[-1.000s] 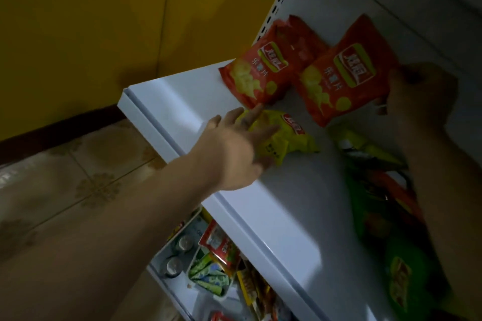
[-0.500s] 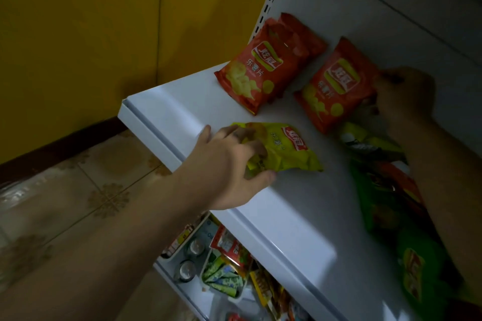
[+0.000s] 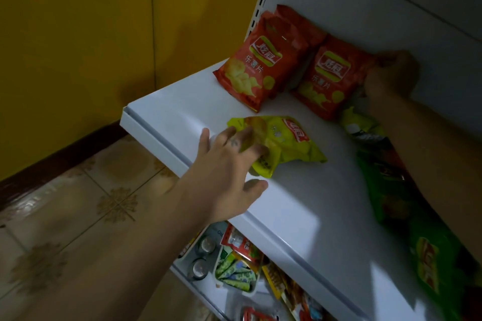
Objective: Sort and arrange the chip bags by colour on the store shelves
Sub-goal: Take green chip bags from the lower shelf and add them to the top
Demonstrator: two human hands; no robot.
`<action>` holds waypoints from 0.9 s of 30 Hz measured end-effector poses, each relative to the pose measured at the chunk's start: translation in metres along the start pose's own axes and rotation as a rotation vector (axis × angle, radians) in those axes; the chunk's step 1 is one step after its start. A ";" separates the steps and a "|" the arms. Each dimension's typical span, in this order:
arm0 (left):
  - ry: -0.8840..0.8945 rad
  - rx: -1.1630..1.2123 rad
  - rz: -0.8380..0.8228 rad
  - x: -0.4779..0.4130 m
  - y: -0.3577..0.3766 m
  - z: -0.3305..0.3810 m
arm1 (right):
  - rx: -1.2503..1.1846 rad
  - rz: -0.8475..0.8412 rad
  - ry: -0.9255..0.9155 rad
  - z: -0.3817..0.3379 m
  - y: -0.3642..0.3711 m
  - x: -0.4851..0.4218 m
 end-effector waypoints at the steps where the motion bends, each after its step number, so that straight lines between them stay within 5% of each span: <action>1: -0.007 -0.017 -0.007 0.000 0.002 0.000 | -0.005 -0.008 0.002 0.005 0.005 -0.006; 6: -0.008 -0.048 0.000 -0.001 0.005 -0.001 | -0.085 0.012 0.011 0.038 0.032 -0.040; 13: 0.001 0.028 0.081 -0.001 0.005 -0.003 | -0.034 0.038 -0.102 -0.008 -0.030 0.045; 19: -0.023 0.095 0.131 0.001 -0.001 -0.005 | 0.201 -0.608 -0.528 -0.013 -0.067 0.143; 23: -0.015 0.111 0.227 0.006 -0.006 0.003 | 0.243 -0.641 -0.688 -0.026 -0.075 0.152; 27: -0.104 0.183 0.380 0.031 -0.006 0.013 | 0.250 -0.689 -0.505 -0.031 -0.082 0.162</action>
Point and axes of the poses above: each hand's wrist, its own x-axis away from the middle knuckle, its own y-axis out of the palm, z = x × y, the point moved 3 cm from there along -x, towards the middle knuckle, and after that the axes turned 9 degrees about x, right-handed, at the moved point
